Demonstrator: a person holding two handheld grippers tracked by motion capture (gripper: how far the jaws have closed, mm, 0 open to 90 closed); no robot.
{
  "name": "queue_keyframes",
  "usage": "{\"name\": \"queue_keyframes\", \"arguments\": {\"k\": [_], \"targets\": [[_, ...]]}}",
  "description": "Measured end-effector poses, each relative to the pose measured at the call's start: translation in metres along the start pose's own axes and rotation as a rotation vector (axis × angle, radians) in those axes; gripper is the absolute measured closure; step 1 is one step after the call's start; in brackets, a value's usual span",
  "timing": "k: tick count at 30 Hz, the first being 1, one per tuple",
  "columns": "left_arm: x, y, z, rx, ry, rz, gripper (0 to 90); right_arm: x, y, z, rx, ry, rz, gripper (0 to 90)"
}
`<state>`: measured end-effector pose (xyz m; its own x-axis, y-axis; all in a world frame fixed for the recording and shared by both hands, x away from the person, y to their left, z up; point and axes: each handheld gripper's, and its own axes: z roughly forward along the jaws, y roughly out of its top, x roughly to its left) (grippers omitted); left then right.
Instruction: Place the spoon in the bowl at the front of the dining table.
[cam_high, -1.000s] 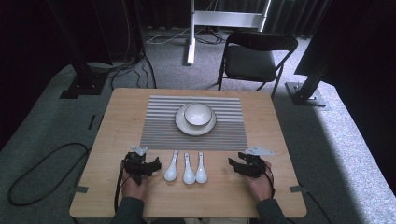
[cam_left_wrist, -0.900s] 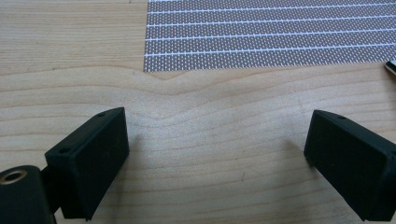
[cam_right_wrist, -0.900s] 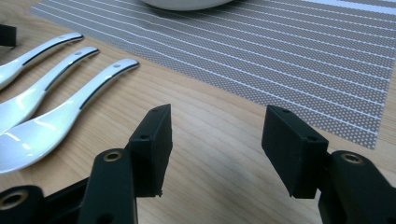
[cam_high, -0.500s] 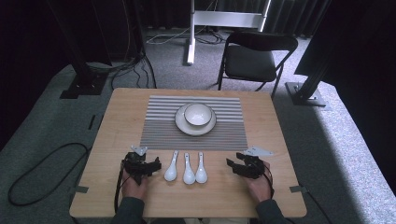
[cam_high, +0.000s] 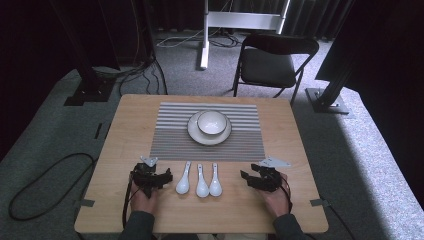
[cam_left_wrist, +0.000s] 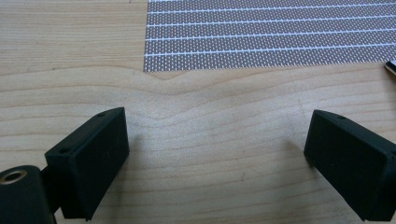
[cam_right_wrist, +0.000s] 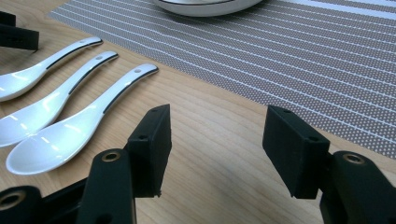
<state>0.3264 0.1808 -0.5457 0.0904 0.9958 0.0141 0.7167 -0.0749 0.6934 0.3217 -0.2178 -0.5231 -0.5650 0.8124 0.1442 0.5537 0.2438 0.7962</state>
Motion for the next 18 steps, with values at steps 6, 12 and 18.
{"name": "queue_keyframes", "arguments": {"k": [6,12,18], "targets": [[0.000,0.000,0.000,0.000,0.000,0.000,6.9,0.004,0.002,0.001,-0.002,0.011,-0.004,41.4],[0.000,0.000,0.000,0.000,0.000,0.000,6.9,0.009,0.004,0.002,0.006,0.019,-0.018,41.4],[-0.001,0.000,0.000,-0.002,-0.005,0.003,6.9,0.014,0.006,0.004,0.011,0.031,-0.028,41.4]]}}
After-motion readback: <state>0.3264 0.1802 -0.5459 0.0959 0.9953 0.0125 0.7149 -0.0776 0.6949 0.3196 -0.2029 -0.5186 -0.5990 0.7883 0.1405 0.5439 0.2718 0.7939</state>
